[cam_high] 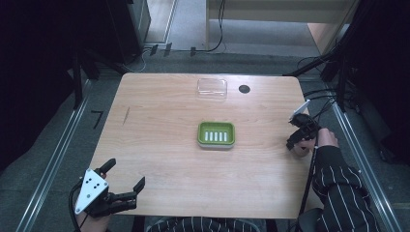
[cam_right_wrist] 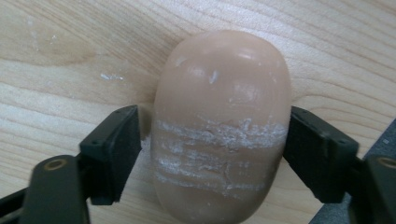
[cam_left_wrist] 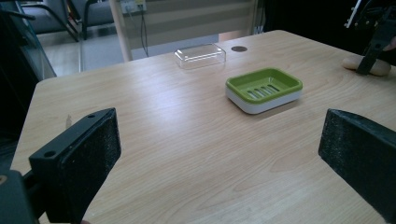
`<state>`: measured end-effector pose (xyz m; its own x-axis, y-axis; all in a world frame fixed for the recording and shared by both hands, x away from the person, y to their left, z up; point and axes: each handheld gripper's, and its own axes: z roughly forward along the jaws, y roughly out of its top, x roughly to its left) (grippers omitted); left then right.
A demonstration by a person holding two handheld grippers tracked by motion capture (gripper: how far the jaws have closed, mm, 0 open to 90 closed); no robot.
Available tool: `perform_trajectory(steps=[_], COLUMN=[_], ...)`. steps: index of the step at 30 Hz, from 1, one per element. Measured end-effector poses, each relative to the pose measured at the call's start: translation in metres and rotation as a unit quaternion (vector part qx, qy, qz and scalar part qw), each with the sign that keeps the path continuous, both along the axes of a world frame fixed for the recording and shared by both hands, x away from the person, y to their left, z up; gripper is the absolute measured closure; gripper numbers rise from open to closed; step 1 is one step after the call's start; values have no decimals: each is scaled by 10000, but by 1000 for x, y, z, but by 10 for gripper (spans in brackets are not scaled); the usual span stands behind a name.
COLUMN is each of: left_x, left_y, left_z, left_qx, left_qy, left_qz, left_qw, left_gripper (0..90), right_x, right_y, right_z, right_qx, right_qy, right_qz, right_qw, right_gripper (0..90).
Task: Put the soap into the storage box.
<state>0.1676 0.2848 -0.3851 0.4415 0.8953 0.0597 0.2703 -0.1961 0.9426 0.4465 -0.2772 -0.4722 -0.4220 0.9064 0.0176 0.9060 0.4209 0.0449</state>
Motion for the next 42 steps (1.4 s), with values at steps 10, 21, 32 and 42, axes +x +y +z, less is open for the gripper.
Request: perform_trajectory(steps=[10, 21, 32, 42], left_x=[0, 0, 0, 0], left_y=[0, 0, 0, 0], left_z=[0, 0, 0, 0], left_qx=[-1, 5, 8, 4], left_qy=[-3, -3, -2, -1], left_qz=[-5, -6, -3, -12], left_qw=[10000, 10000, 10000, 10000], left_gripper=[0, 0, 0, 0], right_x=[-1, -2, -5, -8], right_y=[-2, -1, 10, 26], right_z=[0, 5, 14, 18], right_qx=[-26, -56, -112, -150], right_qy=[-63, -111, -173, -145], right_qz=[-120, 18, 286, 624], right_qw=[9999, 9999, 9994, 9978], right_gripper=[333, 336, 336, 336])
